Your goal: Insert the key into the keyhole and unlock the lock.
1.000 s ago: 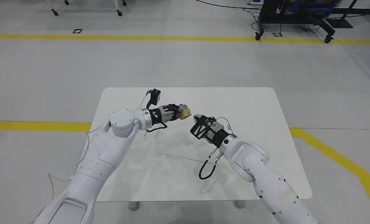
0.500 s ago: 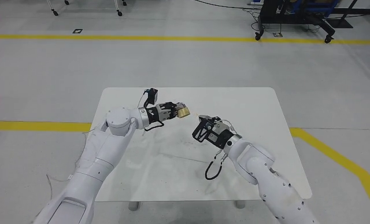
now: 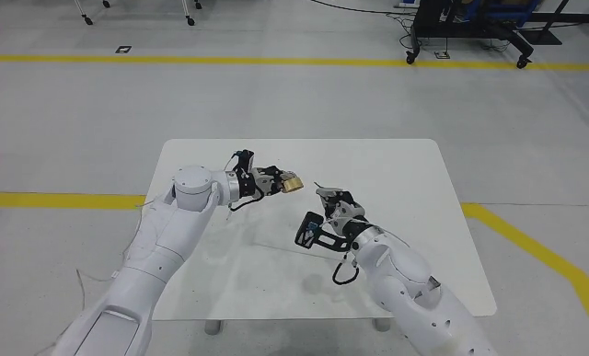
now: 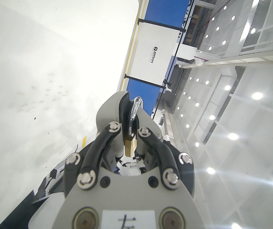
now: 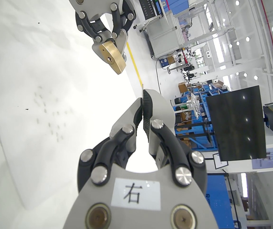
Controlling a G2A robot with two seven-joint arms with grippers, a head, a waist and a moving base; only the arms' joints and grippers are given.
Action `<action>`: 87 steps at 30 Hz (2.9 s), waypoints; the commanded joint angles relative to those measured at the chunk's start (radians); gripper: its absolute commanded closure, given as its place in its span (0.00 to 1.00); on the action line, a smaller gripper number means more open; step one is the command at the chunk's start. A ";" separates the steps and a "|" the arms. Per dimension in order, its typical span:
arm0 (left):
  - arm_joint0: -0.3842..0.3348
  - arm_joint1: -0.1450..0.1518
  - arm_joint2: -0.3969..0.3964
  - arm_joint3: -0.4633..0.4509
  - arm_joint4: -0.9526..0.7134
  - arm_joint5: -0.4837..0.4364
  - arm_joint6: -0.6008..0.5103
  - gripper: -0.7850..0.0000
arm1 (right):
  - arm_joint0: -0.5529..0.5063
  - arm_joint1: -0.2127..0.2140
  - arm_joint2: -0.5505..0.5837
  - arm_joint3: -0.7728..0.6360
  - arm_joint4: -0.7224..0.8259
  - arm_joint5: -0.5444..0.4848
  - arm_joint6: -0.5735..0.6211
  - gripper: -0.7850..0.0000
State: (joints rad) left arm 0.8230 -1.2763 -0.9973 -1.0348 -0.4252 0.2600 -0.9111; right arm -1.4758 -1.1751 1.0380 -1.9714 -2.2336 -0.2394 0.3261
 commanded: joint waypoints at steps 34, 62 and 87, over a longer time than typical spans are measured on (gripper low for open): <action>0.065 -0.008 -0.023 -0.086 -0.001 -0.129 0.148 1.00 | 0.337 -0.019 -0.652 0.276 -0.838 -0.072 0.559 1.00; 0.080 -0.004 -0.038 -0.109 0.025 -0.165 0.103 1.00 | 0.246 -0.050 -0.496 0.266 -0.838 -0.022 0.424 1.00; 0.088 -0.002 -0.024 -0.140 0.097 -0.219 0.067 1.00 | 0.203 -0.066 -0.424 0.246 -0.838 -0.007 0.334 1.00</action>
State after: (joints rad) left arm 0.9116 -1.2782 -1.0246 -1.1724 -0.3375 0.0422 -0.8417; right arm -1.2736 -1.2413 0.6136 -1.7260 -3.0719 -0.2452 0.6583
